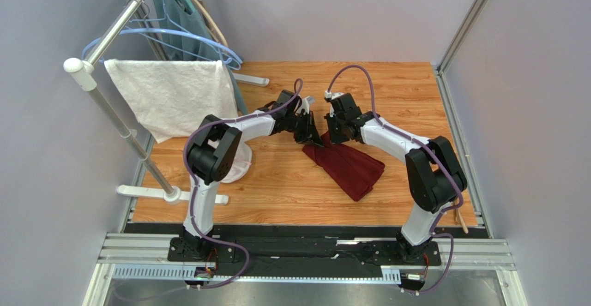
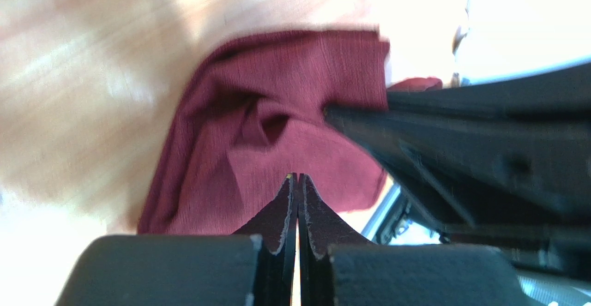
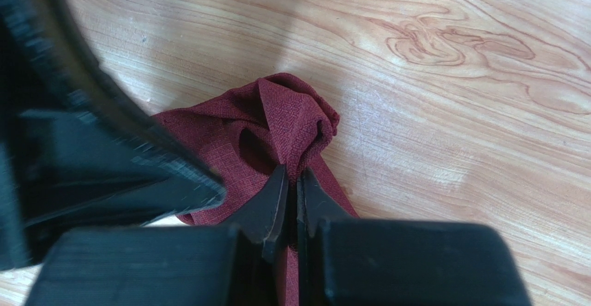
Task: Fold the napkin into a case and place the utensils inside
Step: Fold the 2/3-rectangle-folded napkin at the center of the board.
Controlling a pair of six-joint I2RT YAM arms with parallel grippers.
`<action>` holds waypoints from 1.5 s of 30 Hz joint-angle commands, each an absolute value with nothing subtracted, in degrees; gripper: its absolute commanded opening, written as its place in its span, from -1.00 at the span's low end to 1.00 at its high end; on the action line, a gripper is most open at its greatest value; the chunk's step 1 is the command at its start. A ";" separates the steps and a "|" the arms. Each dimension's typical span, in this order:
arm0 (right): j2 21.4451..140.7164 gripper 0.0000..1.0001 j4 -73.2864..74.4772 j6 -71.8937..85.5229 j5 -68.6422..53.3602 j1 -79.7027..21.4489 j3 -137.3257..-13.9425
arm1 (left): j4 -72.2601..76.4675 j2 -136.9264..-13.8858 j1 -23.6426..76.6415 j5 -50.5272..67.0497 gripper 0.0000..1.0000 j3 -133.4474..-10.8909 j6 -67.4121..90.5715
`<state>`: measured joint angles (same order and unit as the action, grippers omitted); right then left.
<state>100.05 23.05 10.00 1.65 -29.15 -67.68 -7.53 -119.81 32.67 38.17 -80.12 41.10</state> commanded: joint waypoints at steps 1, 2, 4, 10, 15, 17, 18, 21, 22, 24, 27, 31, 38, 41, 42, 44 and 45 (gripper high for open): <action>97.21 -1.00 21.44 9.76 2.11 -29.00 -68.38 | -12.48 -123.74 33.22 35.69 -1.00 -85.95 38.93; 97.03 -1.00 21.45 9.76 1.94 -29.00 -68.47 | -12.39 -124.45 33.22 35.34 -1.00 -86.31 39.28; 96.68 -1.00 21.88 9.58 2.28 -29.18 -68.38 | -13.09 -126.29 33.22 33.76 -1.00 -87.53 39.46; 94.84 -1.00 23.02 10.28 3.43 -30.75 -67.76 | -15.65 -129.46 33.13 30.07 -1.00 -91.05 39.02; 94.66 -0.99 22.76 13.60 6.94 -33.66 -66.01 | -15.30 -129.90 33.13 29.35 -1.00 -91.85 39.99; 95.53 -0.98 21.98 16.07 7.38 -34.28 -65.39 | -14.59 -130.08 33.05 29.88 -1.00 -91.67 40.34; 95.89 -0.97 21.36 18.26 7.64 -34.45 -64.87 | -14.24 -130.08 33.13 30.06 -1.00 -91.58 40.43; 97.55 -0.95 18.55 22.84 8.79 -34.80 -62.84 | -12.66 -129.73 33.13 30.94 -1.00 -90.70 40.78; 97.91 -0.94 17.15 25.90 9.05 -34.72 -61.88 | -12.48 -129.64 33.13 31.37 -1.00 -90.53 40.78; 98.17 -0.88 14.78 27.15 7.92 -34.89 -60.48 | -11.78 -129.03 33.13 31.81 -1.00 -90.09 40.87; 98.26 -0.78 12.31 28.39 6.42 -34.98 -59.07 | -10.72 -127.80 33.13 32.87 -1.00 -89.04 40.61; 98.00 -0.60 11.95 27.60 5.36 -34.98 -58.62 | -9.50 -125.08 33.05 34.53 -1.00 -87.37 40.51; 94.49 -0.22 8.18 26.98 3.44 -34.45 -54.41 | -8.52 -116.56 31.64 37.09 -0.82 -82.97 42.01; 93.52 -0.11 6.42 26.37 1.76 -34.10 -53.61 | -7.83 -113.92 30.76 38.06 -0.73 -80.96 43.06; 93.34 -0.09 5.98 25.67 1.06 -34.01 -53.44 | -7.47 -113.56 30.59 38.14 -0.72 -80.69 43.33; 92.64 -0.03 3.17 25.23 -0.95 -34.01 -52.38 | -6.77 -113.20 30.06 39.02 -0.72 -80.51 43.94; 92.64 -0.01 2.56 25.14 -1.31 -33.93 -52.47 | -6.77 -113.38 29.97 39.20 -0.72 -80.68 44.03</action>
<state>95.72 9.43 26.28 2.04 -34.24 -53.10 -9.28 -116.38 30.92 36.88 -80.90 42.44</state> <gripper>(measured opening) 0.479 0.138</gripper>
